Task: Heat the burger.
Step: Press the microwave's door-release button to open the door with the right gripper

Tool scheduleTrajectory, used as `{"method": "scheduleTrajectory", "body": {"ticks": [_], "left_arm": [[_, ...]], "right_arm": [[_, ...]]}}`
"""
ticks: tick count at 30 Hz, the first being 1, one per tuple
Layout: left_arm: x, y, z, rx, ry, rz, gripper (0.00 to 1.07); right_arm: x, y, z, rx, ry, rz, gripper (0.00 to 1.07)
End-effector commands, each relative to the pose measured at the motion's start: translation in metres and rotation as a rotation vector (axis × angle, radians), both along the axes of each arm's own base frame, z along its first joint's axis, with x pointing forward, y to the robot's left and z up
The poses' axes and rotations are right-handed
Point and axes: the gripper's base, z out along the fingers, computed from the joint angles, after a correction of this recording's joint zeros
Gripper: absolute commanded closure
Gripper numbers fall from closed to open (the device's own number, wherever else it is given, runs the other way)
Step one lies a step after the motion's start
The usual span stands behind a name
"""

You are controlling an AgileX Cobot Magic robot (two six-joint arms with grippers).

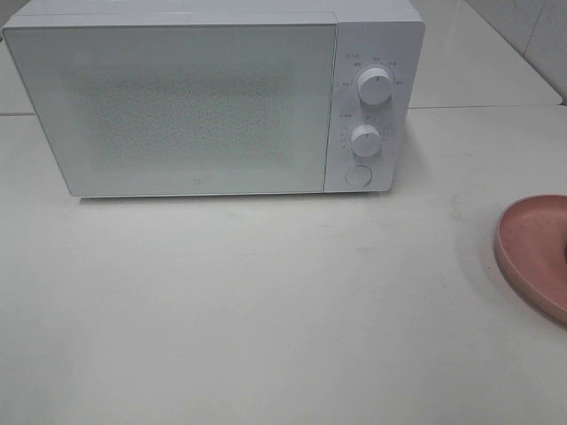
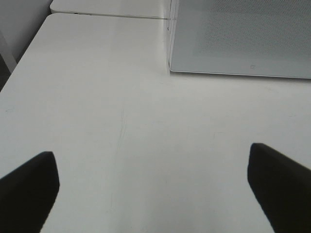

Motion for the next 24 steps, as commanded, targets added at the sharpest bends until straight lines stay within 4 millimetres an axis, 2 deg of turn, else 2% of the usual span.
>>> {"method": "scheduleTrajectory", "body": {"ticks": [1,14,17,18,20,24], "left_arm": [[-0.002,-0.001,0.0,-0.001,-0.017,-0.003,0.09],[-0.002,-0.001,0.0,-0.001,-0.017,-0.003,0.09],[-0.002,-0.001,0.0,-0.001,-0.017,-0.003,0.09],[-0.002,-0.001,0.0,-0.001,-0.017,-0.003,0.09],[-0.002,-0.001,0.0,-0.001,-0.017,-0.003,0.09],[-0.002,-0.001,0.0,-0.001,-0.017,-0.003,0.09]], "right_arm": [[0.01,0.001,0.007,0.001,-0.011,-0.008,0.32],[0.063,0.004,0.016,-0.001,0.025,-0.007,0.32],[0.071,0.004,0.016,-0.001,0.023,-0.007,0.32],[0.079,0.005,0.017,-0.002,0.025,-0.006,0.32],[0.083,0.005,0.017,-0.001,0.02,-0.006,0.32],[0.104,0.007,0.017,-0.001,0.013,-0.005,0.32]]}}
